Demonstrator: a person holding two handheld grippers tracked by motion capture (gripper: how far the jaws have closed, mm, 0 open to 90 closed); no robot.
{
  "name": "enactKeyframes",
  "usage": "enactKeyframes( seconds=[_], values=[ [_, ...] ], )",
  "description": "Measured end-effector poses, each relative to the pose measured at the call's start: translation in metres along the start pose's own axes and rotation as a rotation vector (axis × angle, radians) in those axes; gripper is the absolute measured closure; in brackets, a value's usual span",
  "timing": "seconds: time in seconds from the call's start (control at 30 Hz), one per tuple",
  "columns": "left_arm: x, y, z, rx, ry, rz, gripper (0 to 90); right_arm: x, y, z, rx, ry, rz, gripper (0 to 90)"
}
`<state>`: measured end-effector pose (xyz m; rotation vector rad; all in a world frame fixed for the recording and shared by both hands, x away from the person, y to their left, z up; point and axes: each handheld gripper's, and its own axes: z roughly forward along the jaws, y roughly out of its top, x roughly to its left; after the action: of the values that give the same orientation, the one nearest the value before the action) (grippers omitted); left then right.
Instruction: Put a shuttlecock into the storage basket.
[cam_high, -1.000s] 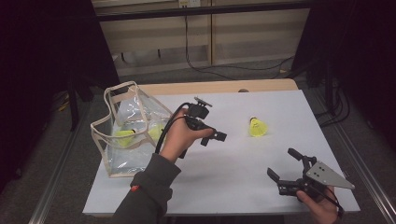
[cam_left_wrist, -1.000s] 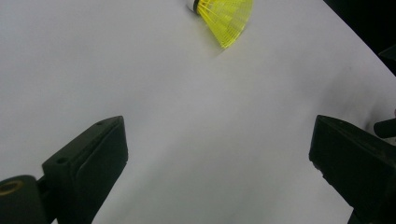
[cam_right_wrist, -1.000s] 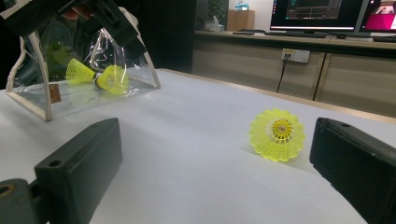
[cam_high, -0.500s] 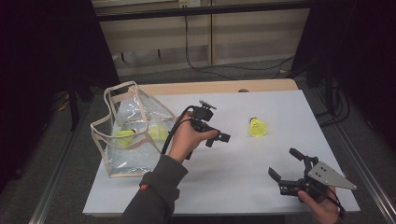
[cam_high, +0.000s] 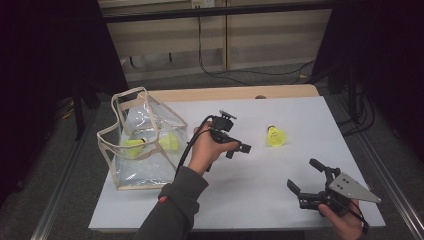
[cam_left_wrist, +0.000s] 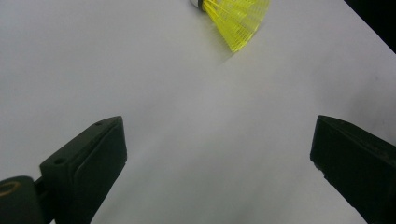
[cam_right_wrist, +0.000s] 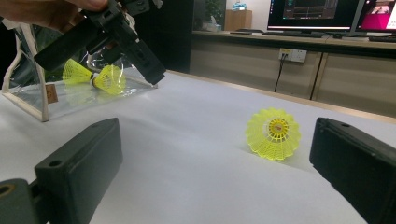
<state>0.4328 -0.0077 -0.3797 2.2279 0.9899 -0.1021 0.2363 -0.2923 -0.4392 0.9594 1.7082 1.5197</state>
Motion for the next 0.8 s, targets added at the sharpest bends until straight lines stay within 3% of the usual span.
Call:
enactKeyframes(
  seconds=[0.5, 0.8],
  values=[
    [0.002, 0.001, 0.016, 0.011, 0.004, -0.013, 3.8, -0.001, 0.000, 0.002, 0.000, 0.006, -0.001, 2.3],
    [0.002, 0.005, 0.021, -0.012, 0.007, -0.017, 3.7, -0.001, 0.000, 0.000, -0.001, 0.001, 0.003, 2.3]
  ],
)
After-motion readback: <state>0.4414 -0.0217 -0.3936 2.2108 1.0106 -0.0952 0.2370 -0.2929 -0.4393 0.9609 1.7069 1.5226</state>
